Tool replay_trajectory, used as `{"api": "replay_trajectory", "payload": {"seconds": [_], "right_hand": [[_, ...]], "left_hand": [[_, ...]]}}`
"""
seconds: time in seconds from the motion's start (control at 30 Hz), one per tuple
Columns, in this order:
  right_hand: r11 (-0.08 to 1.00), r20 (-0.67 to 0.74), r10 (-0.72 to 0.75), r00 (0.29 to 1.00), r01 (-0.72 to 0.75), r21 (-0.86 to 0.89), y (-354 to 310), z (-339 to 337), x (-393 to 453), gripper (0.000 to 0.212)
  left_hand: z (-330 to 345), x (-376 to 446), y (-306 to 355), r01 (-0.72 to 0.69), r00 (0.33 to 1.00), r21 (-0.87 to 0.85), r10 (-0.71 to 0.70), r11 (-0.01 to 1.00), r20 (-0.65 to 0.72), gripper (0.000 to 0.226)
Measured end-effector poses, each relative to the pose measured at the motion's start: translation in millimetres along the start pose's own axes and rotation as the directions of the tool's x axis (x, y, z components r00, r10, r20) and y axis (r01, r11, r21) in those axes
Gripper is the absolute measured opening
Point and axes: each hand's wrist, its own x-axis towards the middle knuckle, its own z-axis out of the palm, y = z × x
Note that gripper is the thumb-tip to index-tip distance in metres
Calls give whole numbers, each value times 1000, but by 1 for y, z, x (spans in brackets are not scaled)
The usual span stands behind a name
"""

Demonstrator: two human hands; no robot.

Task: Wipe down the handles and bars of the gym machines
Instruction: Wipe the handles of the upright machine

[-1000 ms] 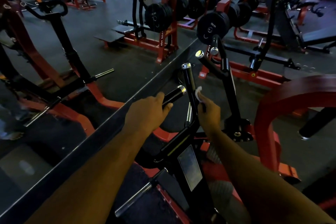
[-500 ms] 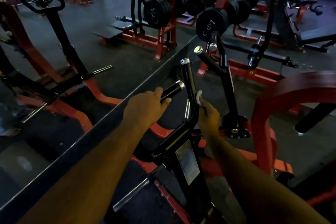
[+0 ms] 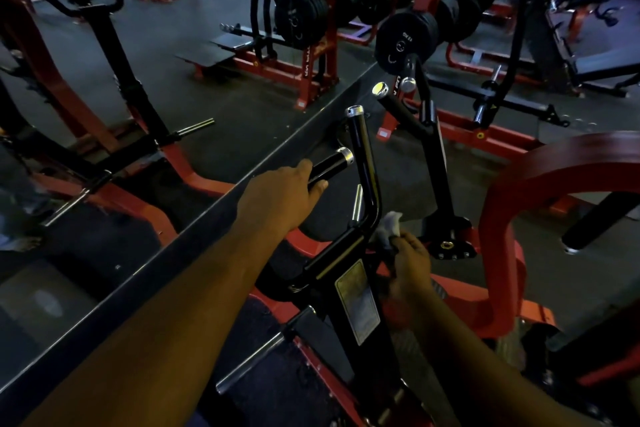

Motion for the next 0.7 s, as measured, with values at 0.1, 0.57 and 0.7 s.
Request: {"api": "replay_trajectory", "payload": {"seconds": [0.1,0.57,0.7], "right_hand": [[999,26,-19,999,18,39,-11,19,5,22],[460,322,-623,713,667,-586,-104,45,31,34],[-225,794,-432,428,801,-554,-147,98,74,47]], "left_hand": [[0,-2,0,4,1000,-2,-4,1000,5,48],[2,-3,1,10,1000,-1,-10,1000,-28,44],[3,-2,0,22,999,-21,-23,1000,-32,42]]}}
